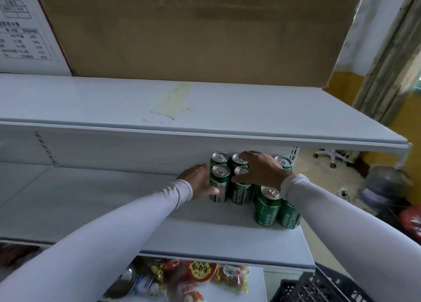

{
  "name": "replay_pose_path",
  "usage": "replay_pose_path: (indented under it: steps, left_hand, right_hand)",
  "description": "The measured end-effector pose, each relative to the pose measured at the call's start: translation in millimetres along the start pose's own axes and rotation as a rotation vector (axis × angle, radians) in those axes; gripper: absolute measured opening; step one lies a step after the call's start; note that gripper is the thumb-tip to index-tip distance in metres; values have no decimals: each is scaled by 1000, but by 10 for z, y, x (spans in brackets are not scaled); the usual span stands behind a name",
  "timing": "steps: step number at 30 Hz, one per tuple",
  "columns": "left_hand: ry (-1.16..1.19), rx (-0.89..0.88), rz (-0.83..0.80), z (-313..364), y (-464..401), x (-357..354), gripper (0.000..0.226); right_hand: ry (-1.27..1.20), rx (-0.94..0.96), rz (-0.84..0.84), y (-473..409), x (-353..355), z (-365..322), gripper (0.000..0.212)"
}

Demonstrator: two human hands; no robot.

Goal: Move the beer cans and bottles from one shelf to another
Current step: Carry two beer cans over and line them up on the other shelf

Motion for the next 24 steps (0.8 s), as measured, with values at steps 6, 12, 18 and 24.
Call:
replay_pose_path:
  steps: [6,12,18,24]
  left_hand:
    - [-156,71,-35,-463,312,411,74]
    - [-107,220,-2,-1508,999,849,80]
    - [-85,363,78,-2957,1960,1375,77]
    - [-80,560,121,-4616,3232,2071,74]
  right_hand:
    - [-89,14,-148,-262,-21,-587,60]
    - [-63,201,-124,-626,-283,-1866,68]
    - [-47,386,-137,-946,-769,-3751,65]
    - [-115,555,-192,-1092,-1328,-5843,65]
Point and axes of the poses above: each hand's wrist, its own y-axis away from the middle knuckle, its own x-axis out of the back of the hand, z = x × y, the point moved 8 cm from there along -y, towards the middle knuckle, and after that the axes turned 3 degrees about z, right-handed, at the moved point
